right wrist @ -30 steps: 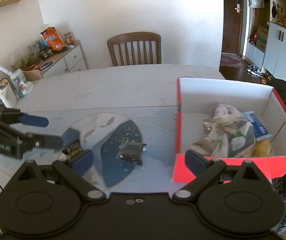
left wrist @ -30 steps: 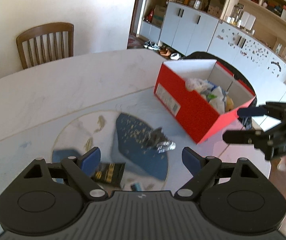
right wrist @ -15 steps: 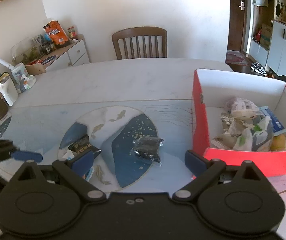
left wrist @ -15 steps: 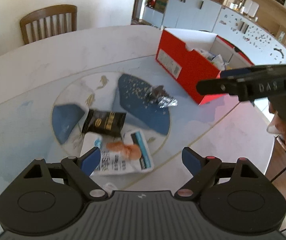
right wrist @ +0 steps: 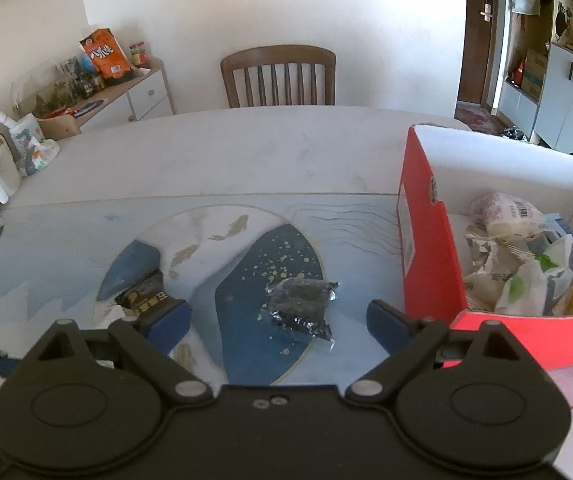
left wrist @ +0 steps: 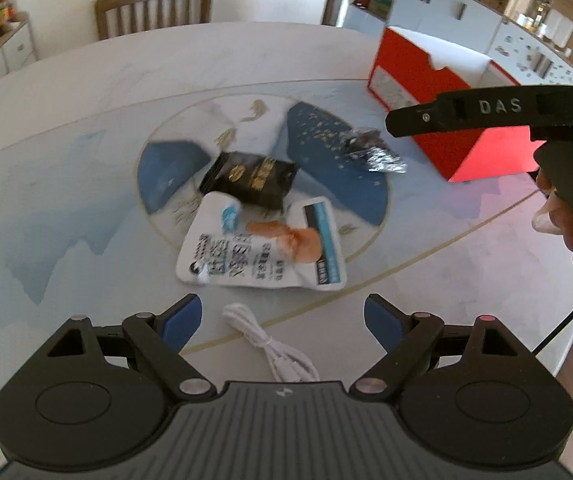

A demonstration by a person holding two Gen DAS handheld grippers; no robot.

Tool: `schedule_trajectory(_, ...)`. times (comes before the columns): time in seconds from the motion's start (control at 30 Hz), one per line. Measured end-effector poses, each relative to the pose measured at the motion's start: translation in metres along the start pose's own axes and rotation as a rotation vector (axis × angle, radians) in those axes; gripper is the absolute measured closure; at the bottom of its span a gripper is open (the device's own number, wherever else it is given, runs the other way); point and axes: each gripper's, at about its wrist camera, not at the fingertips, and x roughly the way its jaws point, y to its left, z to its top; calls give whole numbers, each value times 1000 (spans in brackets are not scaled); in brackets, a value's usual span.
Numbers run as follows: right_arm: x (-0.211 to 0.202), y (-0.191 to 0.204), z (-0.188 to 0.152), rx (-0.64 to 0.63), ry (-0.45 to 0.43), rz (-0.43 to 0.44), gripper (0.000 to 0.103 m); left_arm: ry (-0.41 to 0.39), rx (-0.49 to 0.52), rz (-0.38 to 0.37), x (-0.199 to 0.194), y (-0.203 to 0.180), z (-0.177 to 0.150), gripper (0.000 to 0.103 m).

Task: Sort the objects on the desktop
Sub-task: 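Grasp the white cable with the left gripper while the right gripper grasps the dark clear bag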

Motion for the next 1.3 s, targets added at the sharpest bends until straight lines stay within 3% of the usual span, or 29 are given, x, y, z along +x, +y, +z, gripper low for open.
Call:
schedule_trajectory(0.63,59,-5,-3,16,71,-91,23,14,-38,107,19,-7,-21,17)
schedule_trajectory(0.7,62,-6,-3,17,80,-90,25,14,-38,118,19,-8,-21,21)
schedule_trajectory(0.87,67,-9,-3,15,95,-98,28,3,-13,141,18,-11,-19,48)
schedule_trajectory(0.93,69,-10,-3,21,101,-102,30,1,2,152,18,-12,-19,53)
schedule_trajectory(1.03,71,-12,-4,35,107,-96,31,-7,9,161,18,-12,-18,67)
schedule_trajectory(1.13,73,-13,-4,54,118,-80,34,-10,7,156,18,-9,-17,71)
schedule_trajectory(1.2,75,-15,-4,71,132,-69,45,-12,10,155,17,-8,-17,73)
schedule_trajectory(1.3,76,-16,-5,87,146,-59,49,-13,2,147,17,-5,-17,82)
